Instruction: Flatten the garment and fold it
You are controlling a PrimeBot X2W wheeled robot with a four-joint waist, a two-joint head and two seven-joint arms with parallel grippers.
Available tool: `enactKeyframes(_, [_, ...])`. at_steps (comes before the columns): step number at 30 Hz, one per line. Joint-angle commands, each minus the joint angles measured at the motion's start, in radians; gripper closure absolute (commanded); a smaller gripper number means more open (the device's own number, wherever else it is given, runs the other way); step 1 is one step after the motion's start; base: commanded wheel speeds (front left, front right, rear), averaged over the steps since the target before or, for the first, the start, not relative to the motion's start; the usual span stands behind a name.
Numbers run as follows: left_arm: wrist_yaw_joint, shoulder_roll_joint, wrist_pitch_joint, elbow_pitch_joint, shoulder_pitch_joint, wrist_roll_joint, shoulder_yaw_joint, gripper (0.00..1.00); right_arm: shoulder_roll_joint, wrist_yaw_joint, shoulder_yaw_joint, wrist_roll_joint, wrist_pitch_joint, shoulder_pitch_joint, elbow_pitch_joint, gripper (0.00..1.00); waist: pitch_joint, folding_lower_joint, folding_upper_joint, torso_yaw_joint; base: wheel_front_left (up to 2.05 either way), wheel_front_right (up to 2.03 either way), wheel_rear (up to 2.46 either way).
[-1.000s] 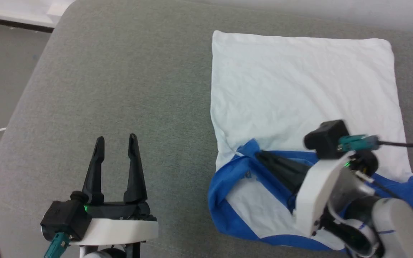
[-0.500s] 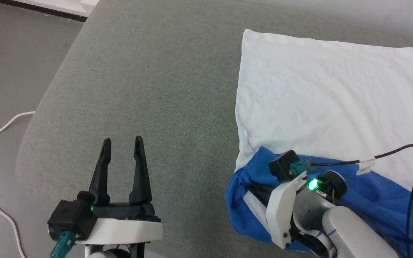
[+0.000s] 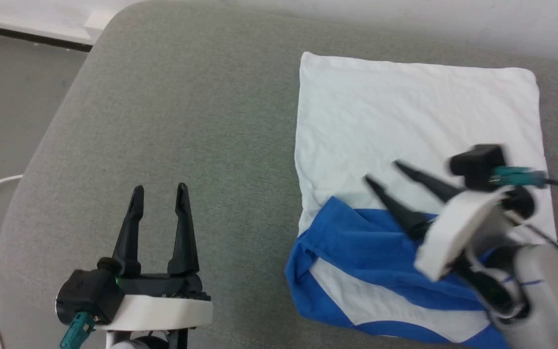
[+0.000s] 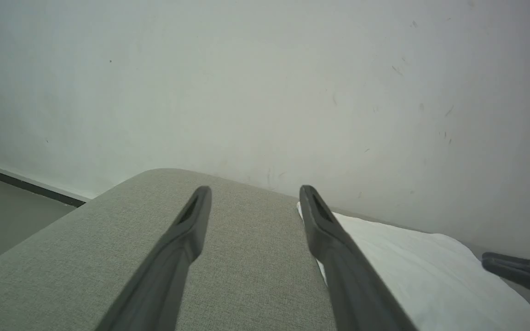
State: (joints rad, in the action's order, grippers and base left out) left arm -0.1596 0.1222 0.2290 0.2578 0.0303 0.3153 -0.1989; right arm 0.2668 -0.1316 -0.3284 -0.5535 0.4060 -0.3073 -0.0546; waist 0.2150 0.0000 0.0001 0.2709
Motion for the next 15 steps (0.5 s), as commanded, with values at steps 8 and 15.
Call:
enactKeyframes(8, [-0.009, 0.012, -0.008, 0.019, -0.003, -0.010, -0.002, 0.00, -0.035, 0.001, 0.416, 0.189, -0.141, 0.152, -0.208, 0.00, 0.015, 0.0000, -0.0001, -0.075, 0.00, 0.00, 0.00])
enactKeyframes(15, [-0.009, 0.004, 0.001, 0.001, -0.008, -0.005, -0.009, 0.00, -0.182, 0.001, 0.619, 0.313, -0.272, 0.289, -0.294, 0.00, 0.042, 0.0000, -0.0001, -0.113, 0.00, 0.00, 0.00])
